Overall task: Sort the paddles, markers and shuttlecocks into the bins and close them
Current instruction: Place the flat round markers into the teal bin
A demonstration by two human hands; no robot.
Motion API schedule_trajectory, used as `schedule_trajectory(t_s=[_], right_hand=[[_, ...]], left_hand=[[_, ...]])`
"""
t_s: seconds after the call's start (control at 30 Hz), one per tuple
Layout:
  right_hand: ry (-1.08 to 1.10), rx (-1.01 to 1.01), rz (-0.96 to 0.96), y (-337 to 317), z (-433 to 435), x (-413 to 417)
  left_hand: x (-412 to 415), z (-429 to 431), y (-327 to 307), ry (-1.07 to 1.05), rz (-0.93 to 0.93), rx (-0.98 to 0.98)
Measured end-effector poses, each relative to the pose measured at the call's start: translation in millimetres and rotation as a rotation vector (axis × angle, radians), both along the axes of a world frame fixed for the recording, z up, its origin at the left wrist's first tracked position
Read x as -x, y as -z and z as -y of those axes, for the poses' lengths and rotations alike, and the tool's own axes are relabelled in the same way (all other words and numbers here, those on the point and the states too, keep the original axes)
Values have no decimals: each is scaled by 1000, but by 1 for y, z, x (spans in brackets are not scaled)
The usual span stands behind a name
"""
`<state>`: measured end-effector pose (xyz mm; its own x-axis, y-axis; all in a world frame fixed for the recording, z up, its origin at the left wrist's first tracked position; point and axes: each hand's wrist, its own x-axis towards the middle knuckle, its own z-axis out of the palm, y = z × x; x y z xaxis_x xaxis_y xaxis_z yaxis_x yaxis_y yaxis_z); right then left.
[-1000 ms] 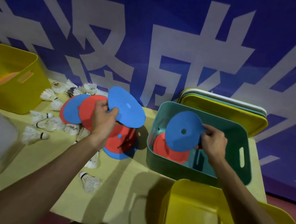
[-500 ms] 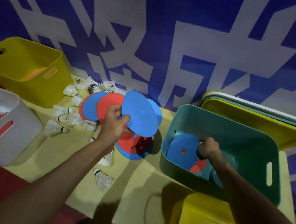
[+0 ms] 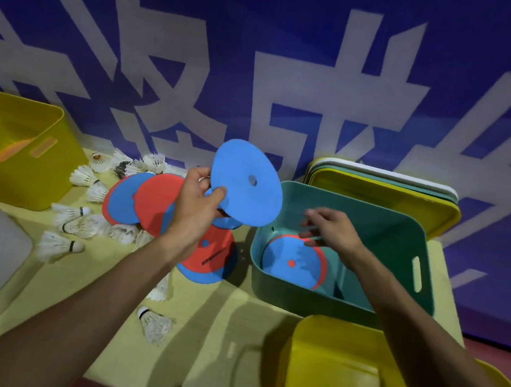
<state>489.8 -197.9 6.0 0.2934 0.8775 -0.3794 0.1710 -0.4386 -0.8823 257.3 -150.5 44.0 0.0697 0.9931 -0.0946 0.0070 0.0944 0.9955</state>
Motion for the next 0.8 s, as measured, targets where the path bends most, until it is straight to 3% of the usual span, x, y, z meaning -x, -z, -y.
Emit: schedule_trajectory(t_s=[0.1, 0.17, 0.47, 0.63, 0.8], right_hand=[[-12, -84, -226, -29, 9, 14], [42, -145, -253, -36, 17, 13], [180, -122, -155, -26, 50, -15], [246, -144, -107, -19, 49, -34], [301, 22, 81, 6, 38, -52]], left_hand=[[-19, 9, -7, 58, 36, 15], [-28, 14, -9, 83, 41, 25], [-44, 28, 1, 276, -179, 45], [-32, 26, 4, 312, -210, 92], [-12, 20, 10, 254, -216, 105]])
